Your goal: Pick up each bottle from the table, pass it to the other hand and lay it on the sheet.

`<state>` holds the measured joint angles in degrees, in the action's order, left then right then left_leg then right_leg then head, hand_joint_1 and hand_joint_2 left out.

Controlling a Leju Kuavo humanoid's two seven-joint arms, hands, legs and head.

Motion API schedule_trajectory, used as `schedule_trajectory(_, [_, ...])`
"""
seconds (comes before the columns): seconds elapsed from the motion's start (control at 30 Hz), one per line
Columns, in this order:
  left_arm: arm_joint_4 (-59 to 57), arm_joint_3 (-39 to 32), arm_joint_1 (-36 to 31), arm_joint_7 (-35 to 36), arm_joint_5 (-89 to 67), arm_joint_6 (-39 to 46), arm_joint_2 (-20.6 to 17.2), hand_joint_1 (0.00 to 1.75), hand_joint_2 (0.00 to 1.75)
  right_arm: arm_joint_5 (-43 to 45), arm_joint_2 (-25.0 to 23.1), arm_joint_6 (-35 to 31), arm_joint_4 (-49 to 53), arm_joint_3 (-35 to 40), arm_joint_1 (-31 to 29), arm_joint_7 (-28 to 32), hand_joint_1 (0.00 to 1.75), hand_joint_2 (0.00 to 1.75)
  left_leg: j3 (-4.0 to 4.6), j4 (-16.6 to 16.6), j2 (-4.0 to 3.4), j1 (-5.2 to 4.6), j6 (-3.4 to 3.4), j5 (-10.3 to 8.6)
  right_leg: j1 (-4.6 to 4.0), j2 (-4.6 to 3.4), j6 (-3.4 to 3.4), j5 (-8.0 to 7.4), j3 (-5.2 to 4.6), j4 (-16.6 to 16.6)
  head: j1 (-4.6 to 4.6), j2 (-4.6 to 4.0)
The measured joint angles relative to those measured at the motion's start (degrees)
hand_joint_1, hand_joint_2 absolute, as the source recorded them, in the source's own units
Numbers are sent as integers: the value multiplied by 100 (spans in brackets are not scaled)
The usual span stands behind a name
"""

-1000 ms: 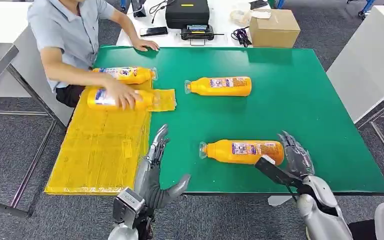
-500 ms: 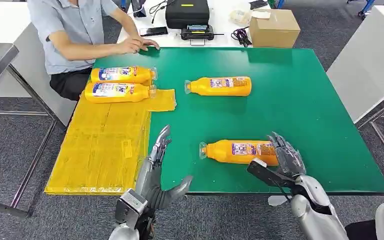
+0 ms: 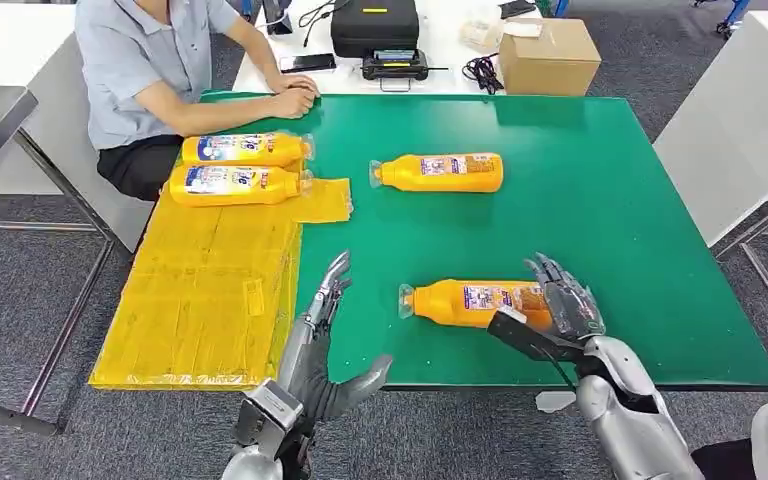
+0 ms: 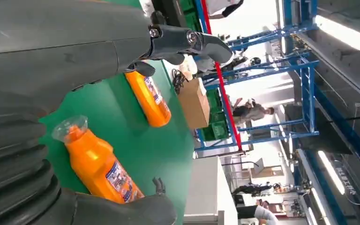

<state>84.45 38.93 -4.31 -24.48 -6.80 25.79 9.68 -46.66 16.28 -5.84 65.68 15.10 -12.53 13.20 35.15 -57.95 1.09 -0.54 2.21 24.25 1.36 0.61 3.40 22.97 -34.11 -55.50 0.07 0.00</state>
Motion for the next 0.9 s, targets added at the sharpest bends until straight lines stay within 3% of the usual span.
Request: schedule_trajectory(0.9, [-98, 35, -89, 18, 20, -46, 13, 0, 175, 151, 26, 330, -378, 225, -315, -70, 0, 175, 0, 0, 0, 0, 1, -2, 0, 0, 1, -1, 1, 0, 0, 0])
